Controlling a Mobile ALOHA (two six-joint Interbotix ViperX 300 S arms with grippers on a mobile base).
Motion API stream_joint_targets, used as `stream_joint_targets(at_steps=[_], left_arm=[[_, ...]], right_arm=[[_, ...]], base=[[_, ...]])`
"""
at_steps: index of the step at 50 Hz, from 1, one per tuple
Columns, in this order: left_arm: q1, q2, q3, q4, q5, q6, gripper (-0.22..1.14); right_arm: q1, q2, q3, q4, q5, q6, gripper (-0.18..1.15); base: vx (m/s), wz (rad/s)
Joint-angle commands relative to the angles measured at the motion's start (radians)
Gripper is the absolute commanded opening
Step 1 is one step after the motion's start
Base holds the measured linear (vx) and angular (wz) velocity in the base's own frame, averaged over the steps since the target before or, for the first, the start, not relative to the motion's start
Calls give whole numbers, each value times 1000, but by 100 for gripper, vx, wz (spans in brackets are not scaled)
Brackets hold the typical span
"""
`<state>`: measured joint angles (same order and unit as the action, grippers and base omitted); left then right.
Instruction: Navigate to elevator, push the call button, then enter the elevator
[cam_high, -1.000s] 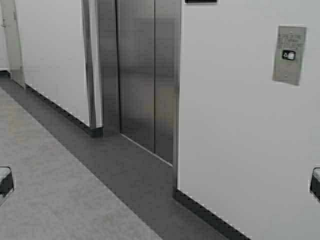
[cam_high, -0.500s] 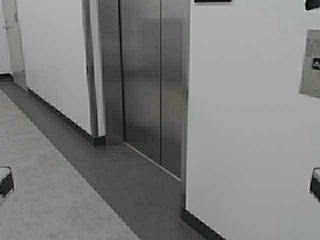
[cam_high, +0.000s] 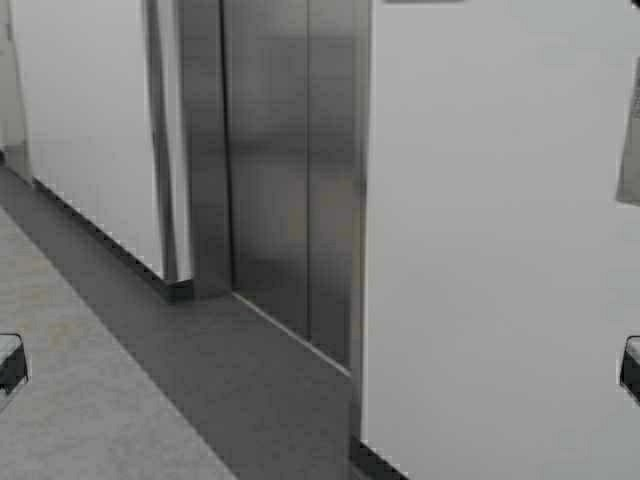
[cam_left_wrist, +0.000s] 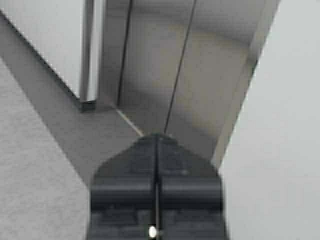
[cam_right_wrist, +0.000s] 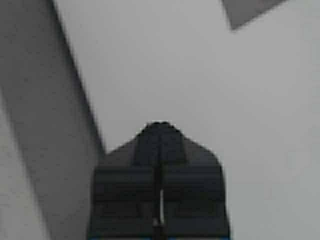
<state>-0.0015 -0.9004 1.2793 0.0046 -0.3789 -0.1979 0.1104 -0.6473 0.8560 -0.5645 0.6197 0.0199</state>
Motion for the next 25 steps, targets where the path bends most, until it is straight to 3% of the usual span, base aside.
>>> stream_joint_targets(at_steps=[1, 12, 25], left_arm=[[0, -34, -20, 0, 18, 0, 2], [0, -66, -23, -2, 38, -3, 2], [0, -83, -23, -5, 41, -11, 2]], right_arm=[[0, 77, -28, -173, -31, 20, 6], [0, 196, -32, -430, -124, 202, 6], [-2, 359, -37, -741, -117, 468, 6]], base=[[20, -21], [18, -18], [12, -3]])
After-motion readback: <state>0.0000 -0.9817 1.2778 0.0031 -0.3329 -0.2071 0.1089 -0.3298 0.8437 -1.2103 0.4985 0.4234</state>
